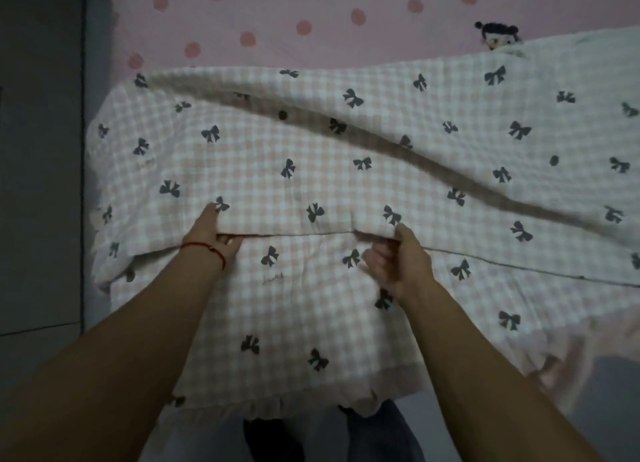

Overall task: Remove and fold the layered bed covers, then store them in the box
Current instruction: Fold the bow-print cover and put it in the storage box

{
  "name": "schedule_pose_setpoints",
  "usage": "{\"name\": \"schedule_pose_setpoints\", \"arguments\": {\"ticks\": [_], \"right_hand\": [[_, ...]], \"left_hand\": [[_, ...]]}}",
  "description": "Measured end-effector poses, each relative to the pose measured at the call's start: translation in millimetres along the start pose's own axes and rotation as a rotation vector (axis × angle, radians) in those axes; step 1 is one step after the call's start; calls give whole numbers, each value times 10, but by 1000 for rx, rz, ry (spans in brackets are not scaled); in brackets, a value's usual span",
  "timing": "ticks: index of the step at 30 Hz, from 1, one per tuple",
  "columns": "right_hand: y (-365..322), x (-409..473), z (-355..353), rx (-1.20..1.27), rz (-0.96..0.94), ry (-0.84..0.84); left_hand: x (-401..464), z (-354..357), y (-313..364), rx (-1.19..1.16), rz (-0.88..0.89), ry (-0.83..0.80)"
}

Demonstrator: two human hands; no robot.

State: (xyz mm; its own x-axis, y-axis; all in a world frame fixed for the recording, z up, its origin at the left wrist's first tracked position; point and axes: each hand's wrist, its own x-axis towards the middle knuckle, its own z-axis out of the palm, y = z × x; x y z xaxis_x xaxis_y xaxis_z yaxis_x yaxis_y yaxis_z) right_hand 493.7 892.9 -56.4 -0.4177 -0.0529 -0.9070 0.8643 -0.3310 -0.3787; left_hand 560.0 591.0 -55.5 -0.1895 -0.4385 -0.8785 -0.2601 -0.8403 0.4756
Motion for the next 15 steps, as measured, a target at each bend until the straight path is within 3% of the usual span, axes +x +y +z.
{"name": "schedule_pose_setpoints", "arguments": {"ticks": [3,6,11,13,15], "right_hand": [[-8,10,-36,124,-215,136],[83,-226,-114,81,-285,129],[482,-743,-408,57,-422,280],[757,-844,-639,-31,-426,407],[991,-812,-832,-95,-342,432]], "left_hand": [[45,-175,-72,62,8,-14],[-137,-575,-272,78,57,-30],[-793,-1444,-533,245,178,135],[-910,-1808,-696,245,166,200],[-888,-1975,-862,246,64,193]]}}
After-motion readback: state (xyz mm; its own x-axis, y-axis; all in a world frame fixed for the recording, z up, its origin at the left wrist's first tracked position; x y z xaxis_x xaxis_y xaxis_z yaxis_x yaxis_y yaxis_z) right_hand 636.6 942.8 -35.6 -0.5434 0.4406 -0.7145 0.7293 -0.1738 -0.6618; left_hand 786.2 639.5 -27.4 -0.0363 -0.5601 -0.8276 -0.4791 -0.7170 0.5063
